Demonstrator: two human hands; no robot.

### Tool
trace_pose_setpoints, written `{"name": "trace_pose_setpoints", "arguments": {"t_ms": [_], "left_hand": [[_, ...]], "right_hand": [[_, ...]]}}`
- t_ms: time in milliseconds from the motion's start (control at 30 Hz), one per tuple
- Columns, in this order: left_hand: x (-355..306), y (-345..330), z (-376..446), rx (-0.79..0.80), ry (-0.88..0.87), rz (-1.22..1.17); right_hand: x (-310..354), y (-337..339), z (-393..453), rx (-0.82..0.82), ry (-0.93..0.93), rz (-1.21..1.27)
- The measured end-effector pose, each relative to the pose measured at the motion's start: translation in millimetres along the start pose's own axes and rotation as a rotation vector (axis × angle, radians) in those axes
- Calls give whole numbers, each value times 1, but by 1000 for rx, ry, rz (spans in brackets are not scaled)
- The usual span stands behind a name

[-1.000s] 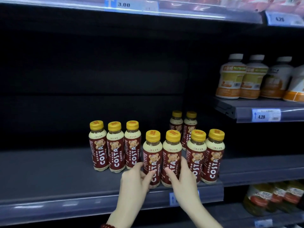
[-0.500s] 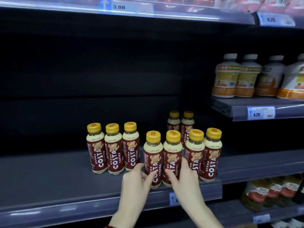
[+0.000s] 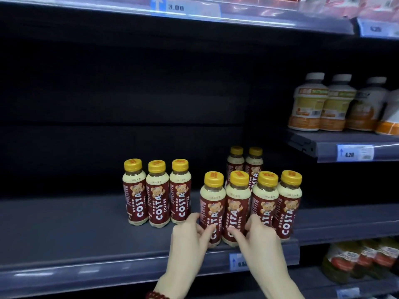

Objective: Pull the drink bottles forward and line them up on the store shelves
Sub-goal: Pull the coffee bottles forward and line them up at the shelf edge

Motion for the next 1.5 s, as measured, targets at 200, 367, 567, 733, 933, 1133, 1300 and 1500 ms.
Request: {"name": "trace_pose_setpoints", "arguments": {"t_ms": [200, 367, 567, 733, 933, 1133, 1300, 1500], "left_hand": [[0, -4, 0, 17, 17, -8], [8, 26, 4, -52, 42, 19], [35, 83, 19, -341, 102, 146], [44, 82, 39, -320, 144, 356], [39, 72, 54, -320, 149, 357], [40, 80, 53, -316, 138, 315], [42, 95, 38, -292, 108, 278], [47, 106, 20, -238, 62, 254]], "right_hand": [[0, -3, -15, 21, 56, -7], [61, -20, -40, -18, 327, 350], [117, -69, -19, 179, 79, 711], [130, -88, 18, 97, -171, 704], [114, -97, 56, 11, -266, 788], [112, -91, 50, 16, -181, 774], [114, -84, 31, 18, -147, 716], [113, -67, 8, 0, -76, 599]]}}
Point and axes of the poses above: each hand's wrist, its own z-axis towards the middle knuckle, its own y-axis out of the back of the hand, x = y × z, the point moved 2 cm from there along z, towards the middle knuckle, and after that the axes turned 10 degrees about y, right-handed, at the moved point
